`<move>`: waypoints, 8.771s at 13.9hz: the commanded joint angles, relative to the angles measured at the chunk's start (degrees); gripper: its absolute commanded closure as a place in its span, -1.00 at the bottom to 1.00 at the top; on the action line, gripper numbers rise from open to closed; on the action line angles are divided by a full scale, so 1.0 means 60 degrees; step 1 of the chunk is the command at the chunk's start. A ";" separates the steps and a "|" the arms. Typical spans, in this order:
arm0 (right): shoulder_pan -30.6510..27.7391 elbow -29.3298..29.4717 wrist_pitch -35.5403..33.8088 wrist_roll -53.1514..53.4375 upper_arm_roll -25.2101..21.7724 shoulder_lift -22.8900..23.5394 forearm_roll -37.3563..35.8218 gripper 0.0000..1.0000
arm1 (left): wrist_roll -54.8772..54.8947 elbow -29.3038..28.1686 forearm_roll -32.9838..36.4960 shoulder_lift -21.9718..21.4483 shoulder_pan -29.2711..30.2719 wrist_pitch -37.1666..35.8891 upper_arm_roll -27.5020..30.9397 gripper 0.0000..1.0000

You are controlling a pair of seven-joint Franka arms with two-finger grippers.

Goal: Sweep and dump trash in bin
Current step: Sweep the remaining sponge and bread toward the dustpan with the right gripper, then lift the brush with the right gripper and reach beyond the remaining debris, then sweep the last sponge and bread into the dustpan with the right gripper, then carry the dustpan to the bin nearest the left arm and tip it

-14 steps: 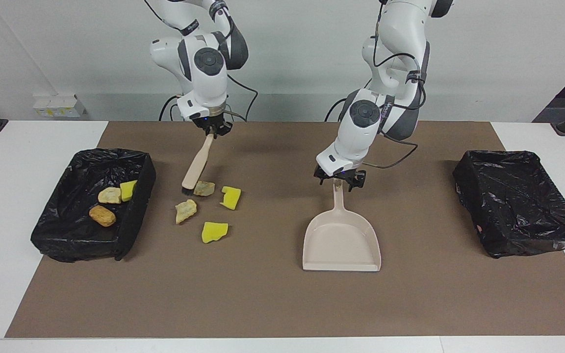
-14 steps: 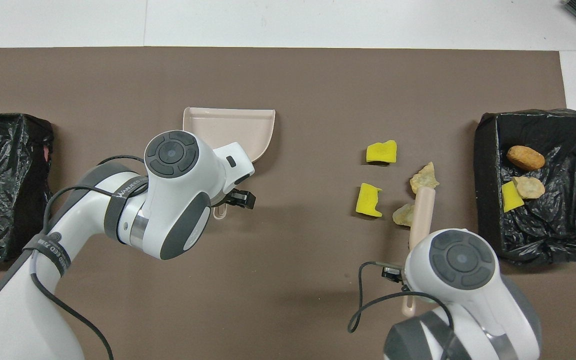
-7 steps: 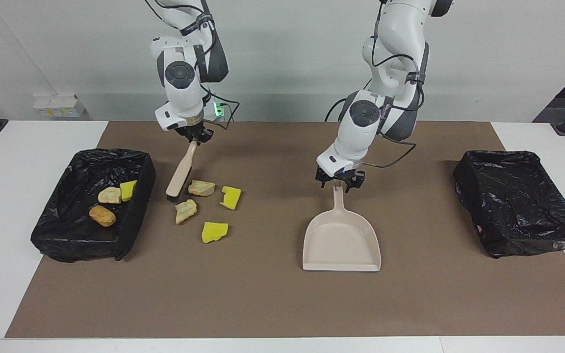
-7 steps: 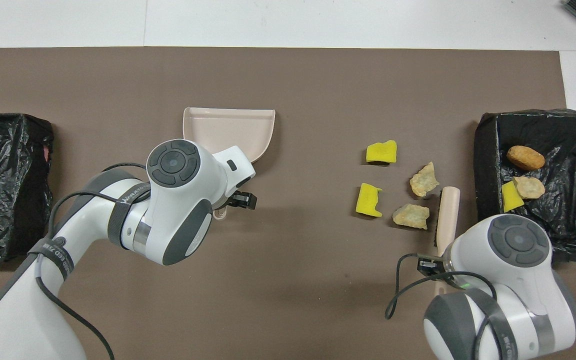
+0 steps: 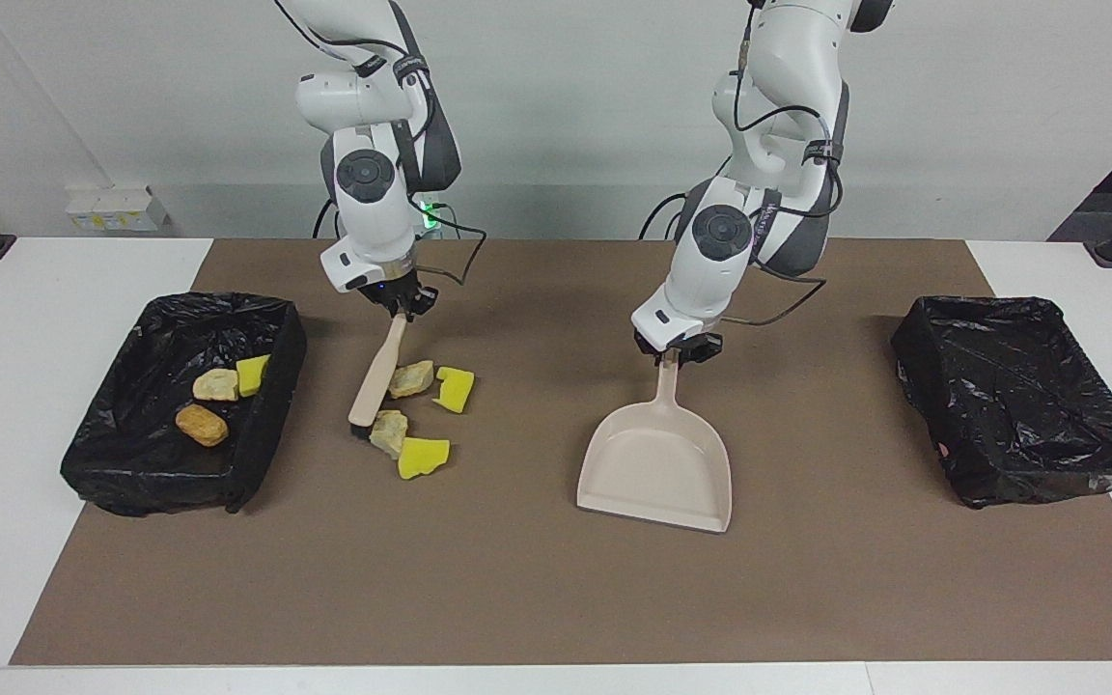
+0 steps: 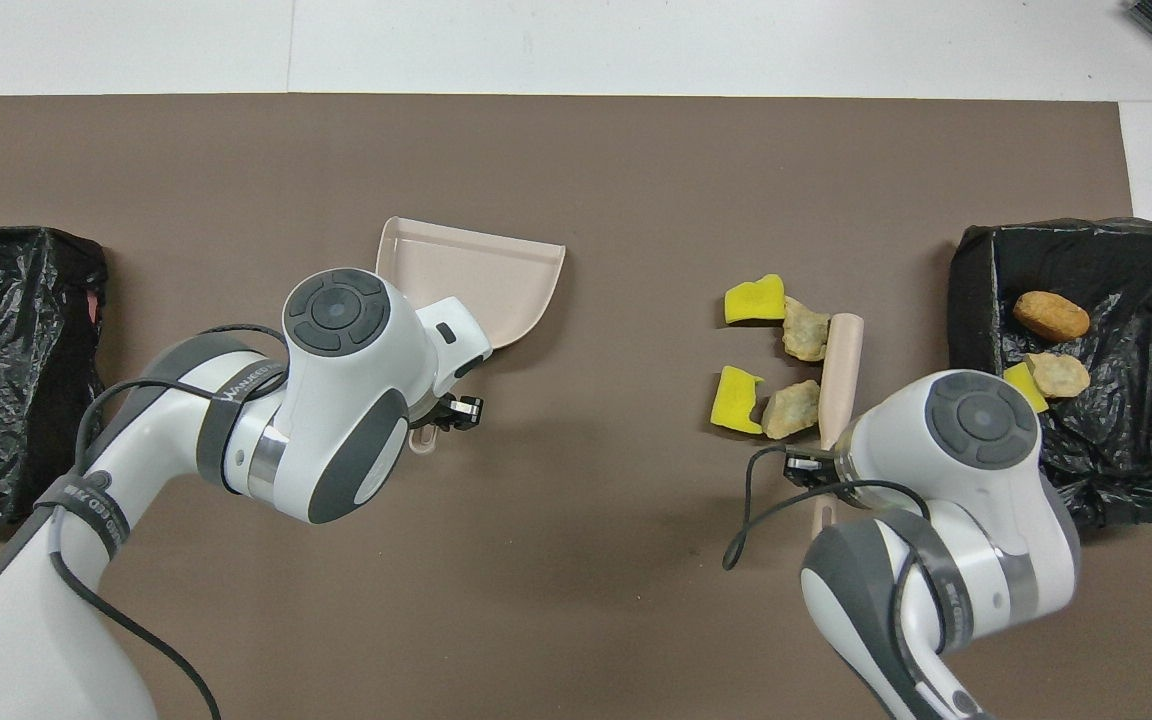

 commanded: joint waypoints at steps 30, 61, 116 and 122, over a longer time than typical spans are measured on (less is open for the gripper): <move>0.3984 0.3393 0.0424 0.0157 0.0080 0.2974 0.1727 1.00 | 1.1189 -0.1821 0.1334 -0.1862 0.1359 0.0646 0.0004 1.00; -0.0147 0.6822 -0.2506 -0.3459 0.0842 0.5112 -0.2243 1.00 | 1.0573 -0.2041 0.1085 -0.1745 0.1359 0.1027 -0.0025 1.00; 0.5450 0.1006 0.0246 0.3439 0.1311 0.0439 0.2855 1.00 | 1.1218 0.0961 -0.0189 -0.2433 0.8297 -0.1960 0.0062 1.00; 0.5450 0.0465 0.0219 0.3191 0.1325 0.0294 0.2855 1.00 | 1.1203 0.1227 0.1808 -0.2389 0.9796 -0.2064 0.0165 1.00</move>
